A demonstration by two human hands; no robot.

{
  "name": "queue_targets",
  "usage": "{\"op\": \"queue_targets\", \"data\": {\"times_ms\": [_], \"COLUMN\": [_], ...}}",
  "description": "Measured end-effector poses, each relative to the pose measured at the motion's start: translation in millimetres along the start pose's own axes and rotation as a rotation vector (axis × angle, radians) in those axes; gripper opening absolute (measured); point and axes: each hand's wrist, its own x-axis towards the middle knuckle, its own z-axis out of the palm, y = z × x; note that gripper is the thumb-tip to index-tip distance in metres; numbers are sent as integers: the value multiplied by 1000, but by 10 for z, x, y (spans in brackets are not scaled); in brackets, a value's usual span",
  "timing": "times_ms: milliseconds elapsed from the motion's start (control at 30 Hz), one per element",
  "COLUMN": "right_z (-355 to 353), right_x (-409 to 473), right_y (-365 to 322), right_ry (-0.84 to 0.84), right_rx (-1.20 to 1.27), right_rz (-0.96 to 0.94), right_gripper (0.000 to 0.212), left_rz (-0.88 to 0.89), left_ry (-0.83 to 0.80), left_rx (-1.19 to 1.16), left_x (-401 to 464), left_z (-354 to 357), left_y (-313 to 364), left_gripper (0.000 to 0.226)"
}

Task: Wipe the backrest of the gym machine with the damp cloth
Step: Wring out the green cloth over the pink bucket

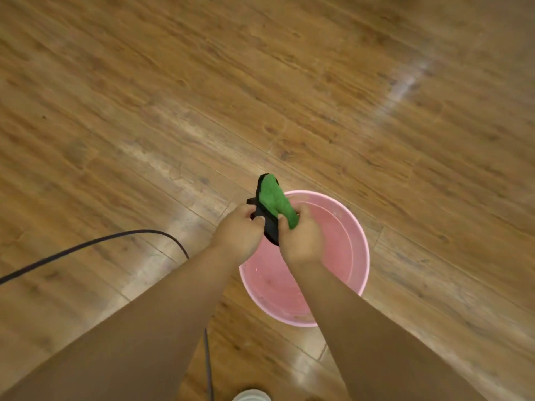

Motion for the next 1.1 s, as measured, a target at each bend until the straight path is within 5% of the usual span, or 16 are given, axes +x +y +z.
{"op": "queue_targets", "data": {"times_ms": [133,267,633,800,967,1100], "right_z": [-101,-90,353,323,128,-144], "right_x": [-90,-81,45,73,25,-170], "right_y": [398,618,796,835,702,496], "right_ry": [29,-147,-537,-514,-214,-82], "right_rx": [-309,-608,-746,-782,-221,353], "right_rz": [72,147,70,70,242,302], "right_gripper": [21,53,59,43,19,43], "left_rz": [169,234,278,279,251,-68], "left_ry": [3,-27,69,69,-8,-104], "left_rx": [346,651,807,805,731,-2], "left_x": [-89,-165,-155,-130,-250,-332], "left_z": [83,166,198,203,301,499], "left_y": [-79,-160,-259,-235,-243,-133], "left_gripper": [43,52,58,58,59,39]}}
